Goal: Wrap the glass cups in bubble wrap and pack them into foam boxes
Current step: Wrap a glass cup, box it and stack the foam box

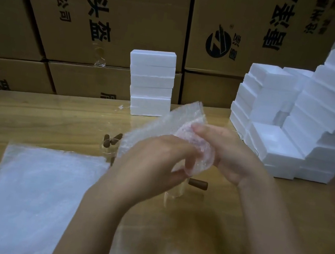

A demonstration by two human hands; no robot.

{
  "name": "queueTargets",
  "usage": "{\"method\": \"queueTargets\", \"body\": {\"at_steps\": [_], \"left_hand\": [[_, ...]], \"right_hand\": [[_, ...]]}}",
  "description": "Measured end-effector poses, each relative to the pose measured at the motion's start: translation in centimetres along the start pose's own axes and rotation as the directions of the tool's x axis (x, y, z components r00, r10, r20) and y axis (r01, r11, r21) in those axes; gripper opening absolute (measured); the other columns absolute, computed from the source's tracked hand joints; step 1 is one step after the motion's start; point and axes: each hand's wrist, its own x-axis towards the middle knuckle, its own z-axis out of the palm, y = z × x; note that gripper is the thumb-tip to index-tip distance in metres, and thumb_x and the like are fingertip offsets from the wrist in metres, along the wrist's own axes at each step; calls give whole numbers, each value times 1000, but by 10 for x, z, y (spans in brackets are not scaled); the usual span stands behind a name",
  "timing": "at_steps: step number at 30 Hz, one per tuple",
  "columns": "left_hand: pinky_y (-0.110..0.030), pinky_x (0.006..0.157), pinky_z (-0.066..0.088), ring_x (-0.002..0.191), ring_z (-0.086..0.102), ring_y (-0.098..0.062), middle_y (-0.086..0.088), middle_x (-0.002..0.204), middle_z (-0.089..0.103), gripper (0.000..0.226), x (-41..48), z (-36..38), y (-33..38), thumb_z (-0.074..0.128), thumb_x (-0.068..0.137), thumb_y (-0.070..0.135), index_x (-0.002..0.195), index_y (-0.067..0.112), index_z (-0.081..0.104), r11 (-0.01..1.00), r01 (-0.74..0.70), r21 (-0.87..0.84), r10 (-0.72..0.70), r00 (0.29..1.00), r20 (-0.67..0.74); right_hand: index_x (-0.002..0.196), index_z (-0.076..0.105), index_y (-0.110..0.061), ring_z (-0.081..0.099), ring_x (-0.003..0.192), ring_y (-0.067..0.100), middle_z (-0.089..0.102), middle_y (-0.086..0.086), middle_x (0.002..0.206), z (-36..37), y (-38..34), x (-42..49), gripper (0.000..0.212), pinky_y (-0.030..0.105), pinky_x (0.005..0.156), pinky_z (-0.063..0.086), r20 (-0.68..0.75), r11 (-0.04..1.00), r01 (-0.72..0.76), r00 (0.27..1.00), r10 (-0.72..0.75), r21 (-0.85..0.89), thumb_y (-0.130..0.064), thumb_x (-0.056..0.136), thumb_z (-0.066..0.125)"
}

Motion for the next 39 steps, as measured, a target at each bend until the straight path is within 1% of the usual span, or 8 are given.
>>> {"method": "queueTargets", "body": {"at_steps": [2, 5, 12, 19, 22, 28, 32, 39], "left_hand": [[-31, 76, 49, 99, 58, -7, 15, 107, 65, 18, 2, 7, -5, 68, 80, 42, 88, 28, 59, 999, 29, -22, -27, 997, 71], [-26, 76, 49, 93, 56, 3, 23, 103, 63, 57, 4, 12, -12, 43, 67, 82, 99, 39, 59, 988, 145, -62, -135, 982, 134], [-26, 66, 54, 74, 62, 8, 23, 77, 67, 33, 18, 22, -20, 50, 80, 65, 83, 35, 63, 908, 309, -283, -372, 905, -205], [-32, 71, 56, 75, 67, 2, 18, 80, 70, 53, 25, 32, -25, 53, 60, 79, 85, 32, 60, 610, 418, -673, -668, 728, -153], [-40, 74, 56, 77, 70, -8, 8, 78, 73, 52, 25, 30, -31, 52, 68, 73, 83, 25, 65, 574, 368, -732, -667, 728, -157], [-27, 60, 53, 76, 72, -17, -3, 82, 74, 36, 21, 24, -41, 57, 90, 45, 90, 10, 64, 507, 325, -799, -619, 781, -75], [-26, 58, 55, 73, 71, -12, 4, 78, 74, 16, 18, 21, -39, 65, 88, 22, 80, 9, 60, 549, 348, -760, -616, 783, -85], [-43, 59, 56, 60, 67, -13, 8, 66, 68, 12, 4, -2, -42, 57, 87, 20, 77, 27, 56, 691, 537, -484, -714, 610, -343]], "right_hand": [[103, 70, -9, 66, 76, 13, 73, 0, 89, -5, 4, 2, 27, 23, 60, 51, -4, 994, 33, 999, -34, -101, -30, 89, 63], [94, 73, -16, 68, 77, 12, 74, -1, 87, -10, 10, 5, 16, 24, 66, 51, -26, 987, 54, 998, -59, -154, -19, 93, 58], [84, 71, -24, 65, 69, -1, 71, -8, 77, 4, 1, 4, 5, 19, 66, 52, -178, 918, 216, 941, -287, -333, -22, 85, 67], [83, 46, -25, 60, 63, 16, 56, -8, 62, 37, 0, -4, 20, 37, 57, 48, -123, 511, 284, 771, -625, -811, -26, 87, 65], [82, 49, -22, 66, 70, 16, 62, -8, 69, 39, -1, -7, 18, 43, 64, 53, -52, 585, 372, 812, -581, -721, -30, 87, 64], [80, 57, -22, 69, 76, 10, 71, -6, 77, 27, -4, -5, 13, 45, 71, 58, -162, 864, 352, 888, -430, -360, -29, 89, 62], [81, 53, -19, 53, 47, -7, 60, -24, 55, 20, -5, -2, 15, 10, 44, 40, -297, 868, 356, 836, -462, -346, -25, 93, 57], [81, 49, -28, 65, 65, 5, 68, -11, 76, 4, -6, -5, 15, 39, 59, 56, -442, 716, 241, 647, -622, -655, -36, 91, 56]]}}
